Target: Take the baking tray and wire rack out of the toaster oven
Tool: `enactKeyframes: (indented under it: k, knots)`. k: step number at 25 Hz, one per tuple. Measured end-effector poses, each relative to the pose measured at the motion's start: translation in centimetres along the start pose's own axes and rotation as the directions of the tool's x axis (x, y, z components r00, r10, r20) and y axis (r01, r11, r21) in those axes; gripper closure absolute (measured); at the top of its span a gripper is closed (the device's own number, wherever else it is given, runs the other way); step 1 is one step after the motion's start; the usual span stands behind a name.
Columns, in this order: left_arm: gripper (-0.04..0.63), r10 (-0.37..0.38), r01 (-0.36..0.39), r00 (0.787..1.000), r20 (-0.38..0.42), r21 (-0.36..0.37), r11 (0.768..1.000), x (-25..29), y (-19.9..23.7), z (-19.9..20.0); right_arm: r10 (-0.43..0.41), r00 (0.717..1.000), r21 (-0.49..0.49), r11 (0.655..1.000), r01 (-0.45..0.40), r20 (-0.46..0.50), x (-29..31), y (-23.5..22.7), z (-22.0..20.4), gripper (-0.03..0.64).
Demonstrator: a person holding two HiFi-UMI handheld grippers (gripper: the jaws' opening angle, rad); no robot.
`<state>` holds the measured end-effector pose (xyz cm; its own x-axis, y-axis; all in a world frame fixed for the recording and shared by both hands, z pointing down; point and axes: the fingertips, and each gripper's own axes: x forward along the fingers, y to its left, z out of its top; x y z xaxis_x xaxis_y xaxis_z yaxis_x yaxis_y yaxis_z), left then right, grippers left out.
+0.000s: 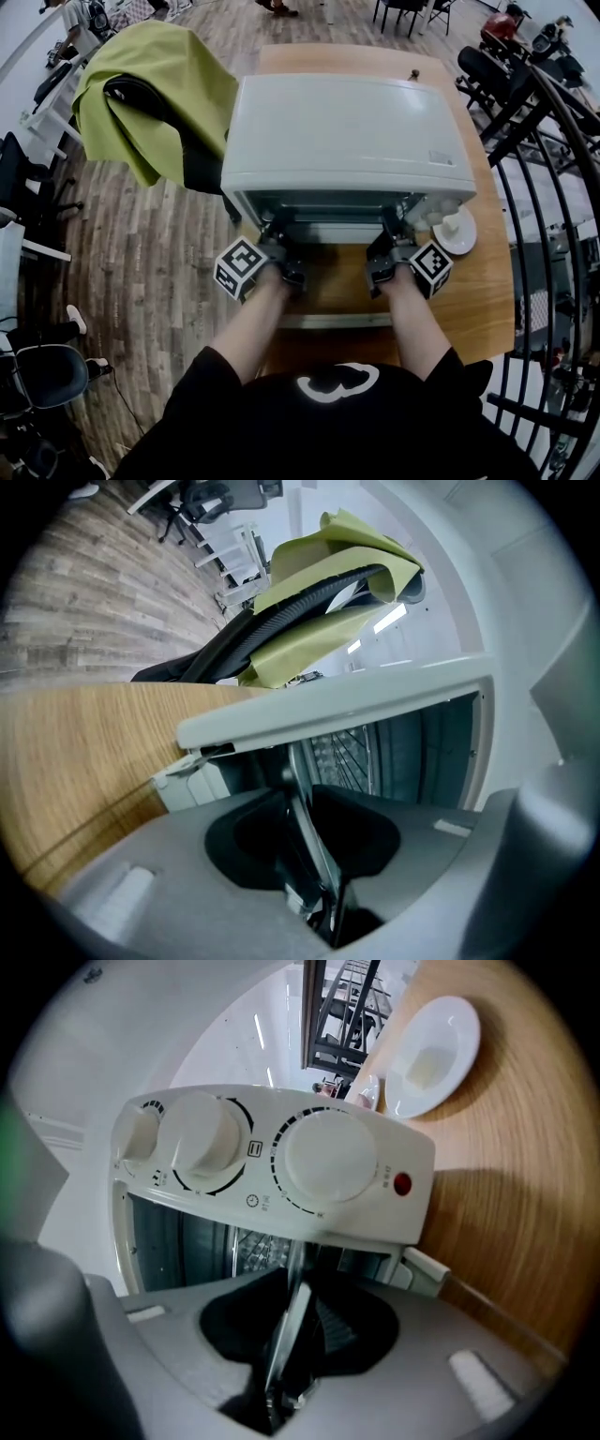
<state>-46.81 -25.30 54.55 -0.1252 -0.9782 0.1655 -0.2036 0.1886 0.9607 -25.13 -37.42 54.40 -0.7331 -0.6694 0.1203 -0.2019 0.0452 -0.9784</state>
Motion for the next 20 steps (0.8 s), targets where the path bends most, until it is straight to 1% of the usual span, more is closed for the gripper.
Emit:
enactKeyframes:
  k: [15,20]
  knots:
    - [0.499,0.022,-0.022,1.000,0.003,-0.001,1.000,-4.3,0.1,-2.0,-0.005,1.000,0.045,0.999,0.006,-0.028,-4.4,-0.5,-1.2,0.529]
    - [0.500,0.032,-0.032,0.999,-0.002,-0.008,0.999,-5.7,0.2,-2.7,-0.016,0.999,0.040,0.999,0.018,-0.047,-6.0,-0.8,-1.6,0.531]
